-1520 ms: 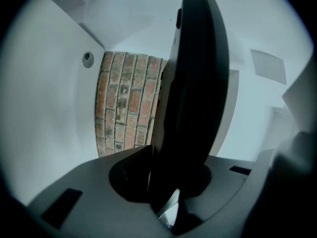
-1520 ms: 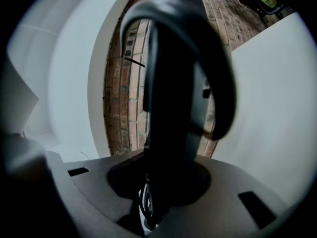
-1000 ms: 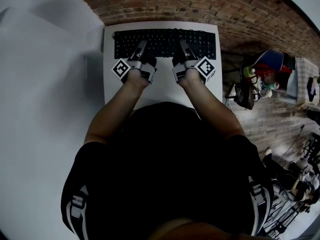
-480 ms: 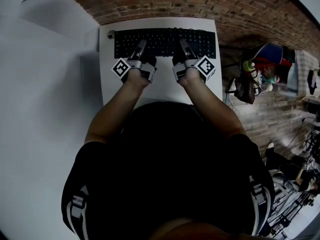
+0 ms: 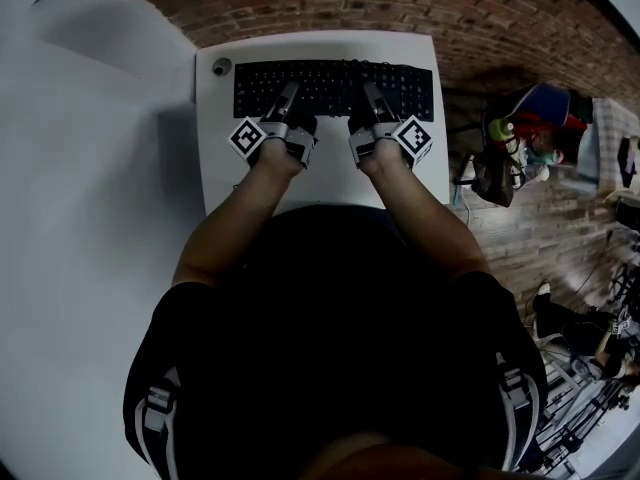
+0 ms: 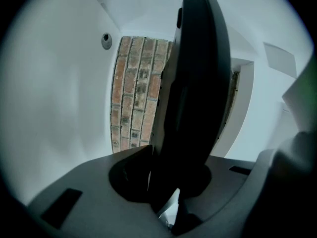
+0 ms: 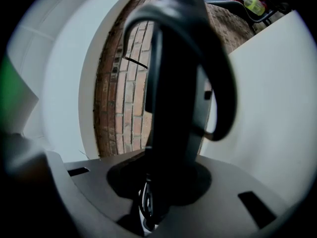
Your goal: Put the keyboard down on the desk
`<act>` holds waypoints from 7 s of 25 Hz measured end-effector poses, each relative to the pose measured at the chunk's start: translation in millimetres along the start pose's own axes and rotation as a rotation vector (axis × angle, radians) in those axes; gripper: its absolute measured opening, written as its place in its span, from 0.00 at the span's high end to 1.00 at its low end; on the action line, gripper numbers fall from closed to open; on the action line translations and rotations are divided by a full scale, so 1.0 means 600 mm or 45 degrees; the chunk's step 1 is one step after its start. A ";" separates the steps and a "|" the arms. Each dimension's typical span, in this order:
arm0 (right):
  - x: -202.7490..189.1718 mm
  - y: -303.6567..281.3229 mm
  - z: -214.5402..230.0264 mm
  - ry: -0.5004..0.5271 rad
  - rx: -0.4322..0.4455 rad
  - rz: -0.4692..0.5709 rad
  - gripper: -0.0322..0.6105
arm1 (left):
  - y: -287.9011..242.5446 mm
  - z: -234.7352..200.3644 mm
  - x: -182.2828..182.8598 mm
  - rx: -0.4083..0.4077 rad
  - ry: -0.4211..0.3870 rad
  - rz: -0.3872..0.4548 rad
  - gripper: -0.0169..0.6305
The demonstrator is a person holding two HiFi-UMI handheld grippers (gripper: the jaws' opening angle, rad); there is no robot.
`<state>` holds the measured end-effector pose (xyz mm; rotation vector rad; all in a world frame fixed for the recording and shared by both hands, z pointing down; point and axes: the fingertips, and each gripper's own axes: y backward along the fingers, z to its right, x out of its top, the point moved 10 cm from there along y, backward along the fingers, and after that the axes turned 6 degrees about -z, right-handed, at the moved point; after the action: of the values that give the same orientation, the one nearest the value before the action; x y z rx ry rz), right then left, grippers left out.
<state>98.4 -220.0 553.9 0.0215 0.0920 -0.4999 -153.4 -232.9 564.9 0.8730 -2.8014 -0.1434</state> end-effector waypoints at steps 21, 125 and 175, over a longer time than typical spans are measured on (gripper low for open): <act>0.001 -0.003 0.220 -0.033 -0.084 0.002 0.77 | 0.014 -0.208 0.030 0.113 0.011 0.014 0.84; 0.027 0.118 0.308 -0.383 -0.634 0.039 0.64 | 0.120 -0.299 0.014 0.678 0.234 -0.031 0.65; -0.010 0.094 -0.158 1.243 -0.261 -0.385 0.80 | 0.083 0.209 -0.046 0.401 -1.565 -0.358 0.88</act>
<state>112.4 -163.3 460.2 0.0502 1.1145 -0.7444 -186.2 -172.4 445.9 1.7009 -3.8361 -0.4025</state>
